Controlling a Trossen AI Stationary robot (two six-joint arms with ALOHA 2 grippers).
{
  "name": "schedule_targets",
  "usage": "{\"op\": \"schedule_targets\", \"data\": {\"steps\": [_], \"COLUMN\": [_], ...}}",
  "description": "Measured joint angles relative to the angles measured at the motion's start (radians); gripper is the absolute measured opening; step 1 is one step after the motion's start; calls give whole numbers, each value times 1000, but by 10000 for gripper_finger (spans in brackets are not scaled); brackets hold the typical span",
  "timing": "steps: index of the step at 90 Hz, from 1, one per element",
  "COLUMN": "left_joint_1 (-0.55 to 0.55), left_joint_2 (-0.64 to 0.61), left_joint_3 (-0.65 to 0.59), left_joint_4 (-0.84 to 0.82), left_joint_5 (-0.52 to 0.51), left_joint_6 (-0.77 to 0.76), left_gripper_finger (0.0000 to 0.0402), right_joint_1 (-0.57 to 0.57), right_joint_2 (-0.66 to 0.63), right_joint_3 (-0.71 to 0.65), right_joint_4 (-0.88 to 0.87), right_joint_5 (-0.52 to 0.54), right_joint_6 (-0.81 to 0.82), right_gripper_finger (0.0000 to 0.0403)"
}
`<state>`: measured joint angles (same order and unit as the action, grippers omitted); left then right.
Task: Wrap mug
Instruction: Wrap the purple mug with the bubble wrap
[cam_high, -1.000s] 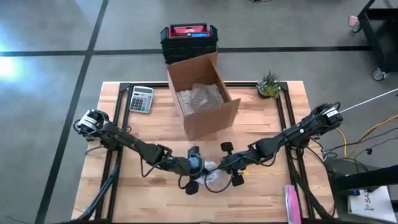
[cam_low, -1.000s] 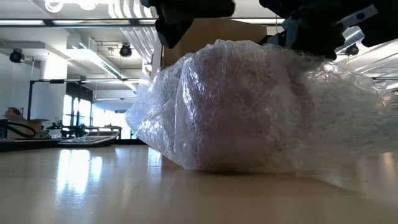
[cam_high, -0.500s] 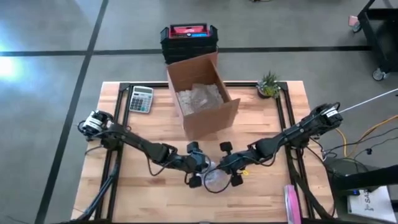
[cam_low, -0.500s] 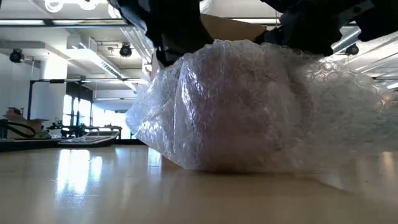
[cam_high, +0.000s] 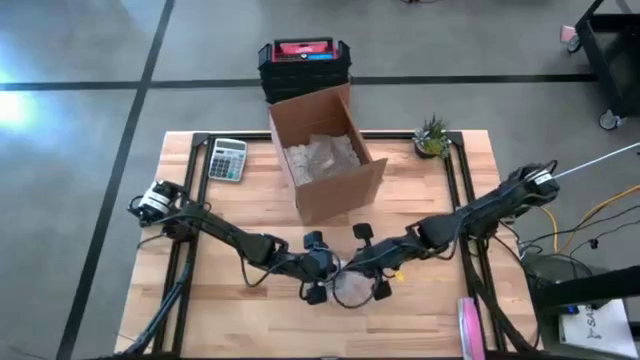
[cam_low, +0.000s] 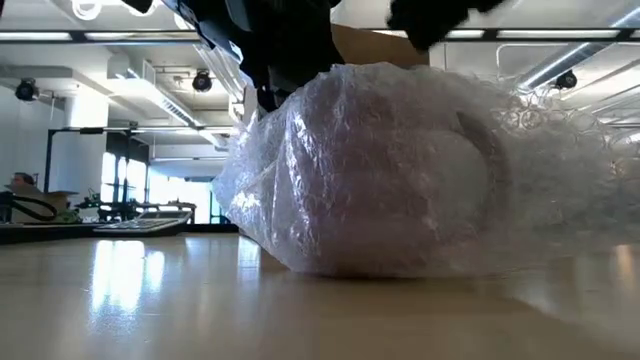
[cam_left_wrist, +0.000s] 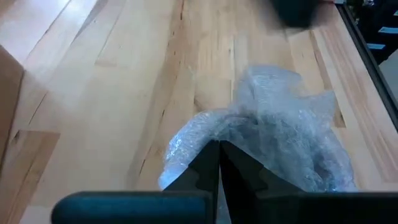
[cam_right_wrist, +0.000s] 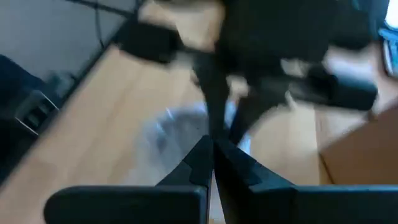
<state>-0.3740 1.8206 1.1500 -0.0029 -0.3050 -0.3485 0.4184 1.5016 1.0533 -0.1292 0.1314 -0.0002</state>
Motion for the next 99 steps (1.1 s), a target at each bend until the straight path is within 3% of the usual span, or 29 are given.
{"op": "schedule_targets", "data": {"steps": [32,51,75,99], "left_joint_1": [-1,-3,-4,-16], "left_joint_2": [-3,-6,-9,-42], "left_joint_3": [-2,-3,-5,-6], "left_joint_4": [3,5,-23,-17], "left_joint_5": [2,5,23,21], "left_joint_6": [3,-1,-18,-8], "left_gripper_finger": [0,0,0,0], "right_joint_1": [16,2,-6,14], "right_joint_2": [326,426,455,326], "right_joint_3": [329,428,426,470], "right_joint_4": [-370,-487,-481,-652], "right_joint_5": [2,9,55,19], "right_joint_6": [-11,-65,-137,-67], "right_gripper_finger": [0,0,0,0]}}
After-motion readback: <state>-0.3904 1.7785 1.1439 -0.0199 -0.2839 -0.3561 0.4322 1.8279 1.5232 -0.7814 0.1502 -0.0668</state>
